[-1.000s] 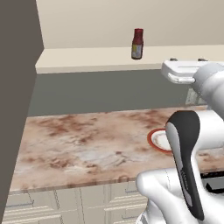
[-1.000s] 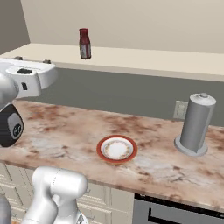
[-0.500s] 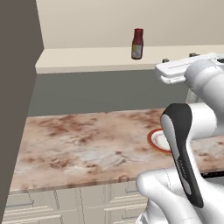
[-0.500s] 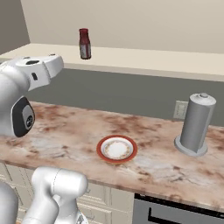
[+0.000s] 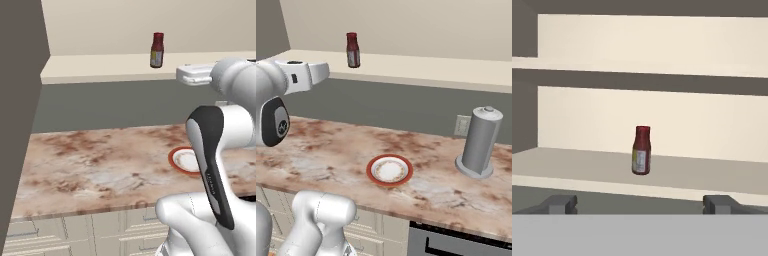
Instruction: Move the hot dog bun to the plate on the dining table and place the condiment next to that plate. Then navigate to the fridge and take the sausage and place it on the plate as well.
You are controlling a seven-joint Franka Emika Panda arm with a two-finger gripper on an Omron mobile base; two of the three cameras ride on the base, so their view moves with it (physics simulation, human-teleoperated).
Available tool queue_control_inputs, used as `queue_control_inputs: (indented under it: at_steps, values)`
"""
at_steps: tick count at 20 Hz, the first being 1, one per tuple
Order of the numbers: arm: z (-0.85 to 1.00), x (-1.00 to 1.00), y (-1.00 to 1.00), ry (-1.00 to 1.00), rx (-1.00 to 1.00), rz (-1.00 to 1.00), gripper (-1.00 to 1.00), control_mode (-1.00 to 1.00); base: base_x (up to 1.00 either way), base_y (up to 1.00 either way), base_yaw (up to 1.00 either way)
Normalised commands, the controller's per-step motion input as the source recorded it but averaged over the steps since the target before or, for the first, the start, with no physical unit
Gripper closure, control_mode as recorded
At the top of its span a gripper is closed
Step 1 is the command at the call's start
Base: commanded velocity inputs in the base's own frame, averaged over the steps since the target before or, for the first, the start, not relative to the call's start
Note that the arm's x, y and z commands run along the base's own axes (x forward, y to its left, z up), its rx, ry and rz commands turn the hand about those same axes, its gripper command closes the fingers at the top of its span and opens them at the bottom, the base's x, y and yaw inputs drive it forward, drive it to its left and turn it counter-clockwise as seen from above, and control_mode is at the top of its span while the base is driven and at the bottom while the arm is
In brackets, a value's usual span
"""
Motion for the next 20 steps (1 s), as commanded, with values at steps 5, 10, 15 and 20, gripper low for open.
queue_control_inputs:
  at_steps: [5,10,15,20]
  values:
    - [0.00,0.00,0.00,0.03,0.04,0.00,-1.00,-1.00,0.00,0.00,0.00]
    - [0.00,0.01,0.00,0.04,0.06,0.00,-1.00,-1.00,0.00,0.00,0.00]
    - [0.00,0.16,0.00,0.07,0.06,0.00,-1.00,-1.00,0.00,0.00,0.00]
    - [-0.01,0.07,0.00,0.06,0.02,0.00,-1.00,-1.00,0.00,0.00,0.00]
